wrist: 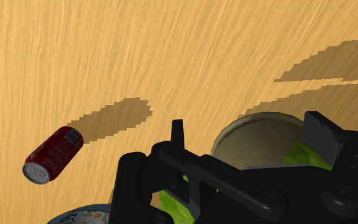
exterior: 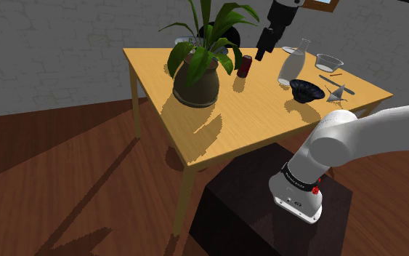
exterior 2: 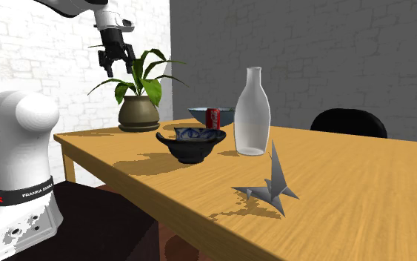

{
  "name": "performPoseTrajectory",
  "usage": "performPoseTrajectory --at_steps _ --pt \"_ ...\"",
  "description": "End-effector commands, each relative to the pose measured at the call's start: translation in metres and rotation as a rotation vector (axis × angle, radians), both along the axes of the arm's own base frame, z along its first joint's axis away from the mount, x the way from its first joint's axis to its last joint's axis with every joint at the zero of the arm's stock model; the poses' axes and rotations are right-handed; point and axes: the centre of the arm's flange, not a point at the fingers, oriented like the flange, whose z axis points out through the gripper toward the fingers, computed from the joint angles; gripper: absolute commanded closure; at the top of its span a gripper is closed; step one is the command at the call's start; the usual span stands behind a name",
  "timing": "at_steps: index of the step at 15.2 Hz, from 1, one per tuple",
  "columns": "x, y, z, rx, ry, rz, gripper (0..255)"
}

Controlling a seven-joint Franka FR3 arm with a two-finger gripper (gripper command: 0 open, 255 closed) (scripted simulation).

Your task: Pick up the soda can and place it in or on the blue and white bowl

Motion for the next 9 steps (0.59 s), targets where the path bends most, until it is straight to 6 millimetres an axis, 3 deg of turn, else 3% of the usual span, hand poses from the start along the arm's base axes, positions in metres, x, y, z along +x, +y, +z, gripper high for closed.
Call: performPoseTrajectory --at_steps 1,9 --pt "0.0 0.0 0.0 0.0 0.0 0.0 0" --pt "0.055 -0.092 -0.026 0.028 0.023 0.033 0"
